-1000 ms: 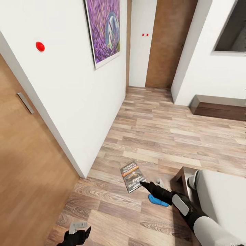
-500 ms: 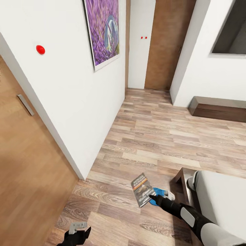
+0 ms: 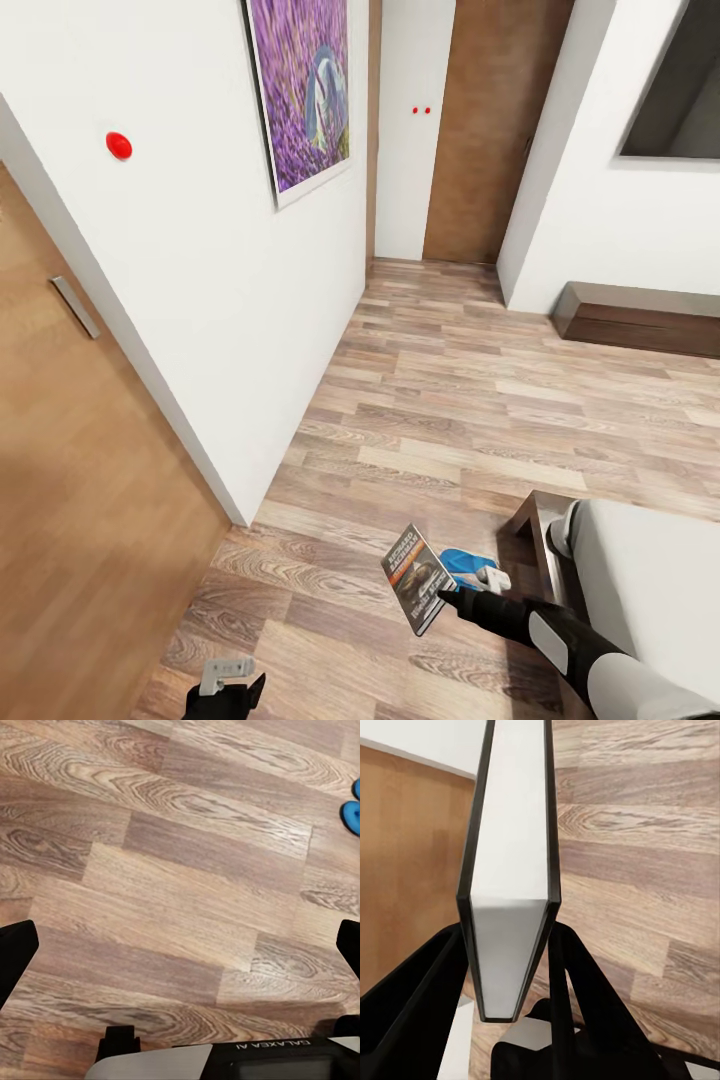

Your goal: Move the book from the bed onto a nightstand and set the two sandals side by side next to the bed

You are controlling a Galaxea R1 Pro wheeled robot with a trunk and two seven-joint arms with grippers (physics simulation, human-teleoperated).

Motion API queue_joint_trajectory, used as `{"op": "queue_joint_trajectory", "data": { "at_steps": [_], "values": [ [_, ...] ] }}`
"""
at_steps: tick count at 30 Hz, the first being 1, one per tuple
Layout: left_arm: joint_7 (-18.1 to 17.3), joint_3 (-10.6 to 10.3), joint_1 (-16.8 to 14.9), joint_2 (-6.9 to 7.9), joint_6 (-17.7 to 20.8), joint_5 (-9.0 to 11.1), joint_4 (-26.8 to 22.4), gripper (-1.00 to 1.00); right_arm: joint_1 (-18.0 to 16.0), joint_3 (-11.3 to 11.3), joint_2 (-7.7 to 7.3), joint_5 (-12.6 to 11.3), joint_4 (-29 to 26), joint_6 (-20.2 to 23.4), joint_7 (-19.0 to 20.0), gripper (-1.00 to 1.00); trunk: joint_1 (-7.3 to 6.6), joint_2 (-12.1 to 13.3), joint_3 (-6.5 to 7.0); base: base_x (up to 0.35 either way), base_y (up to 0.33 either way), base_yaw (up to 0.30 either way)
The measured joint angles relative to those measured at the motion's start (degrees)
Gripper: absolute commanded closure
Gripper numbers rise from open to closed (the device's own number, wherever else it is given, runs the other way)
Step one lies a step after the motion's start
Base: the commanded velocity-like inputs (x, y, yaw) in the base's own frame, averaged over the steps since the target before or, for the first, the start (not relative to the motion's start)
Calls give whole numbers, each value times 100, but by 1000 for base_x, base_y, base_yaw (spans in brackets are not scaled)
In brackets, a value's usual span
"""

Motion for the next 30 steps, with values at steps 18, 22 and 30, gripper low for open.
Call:
{"op": "queue_joint_trajectory", "data": {
  "at_steps": [18,22,30],
  "values": [
    [0,0,0,-6,-2,0,3,-100,-1,-12,-1,75,853,-402,-2,100,0,0,0,0,0,0],
    [0,0,3,-6,-1,0,1,-100,0,14,-2,114,1033,-599,38,100,0,0,0,0,0,0],
    [0,0,17,-6,-1,0,3,-100,13,4,-127,113,1434,-1004,1185,100,0,0,0,0,0,0]
  ]
}}
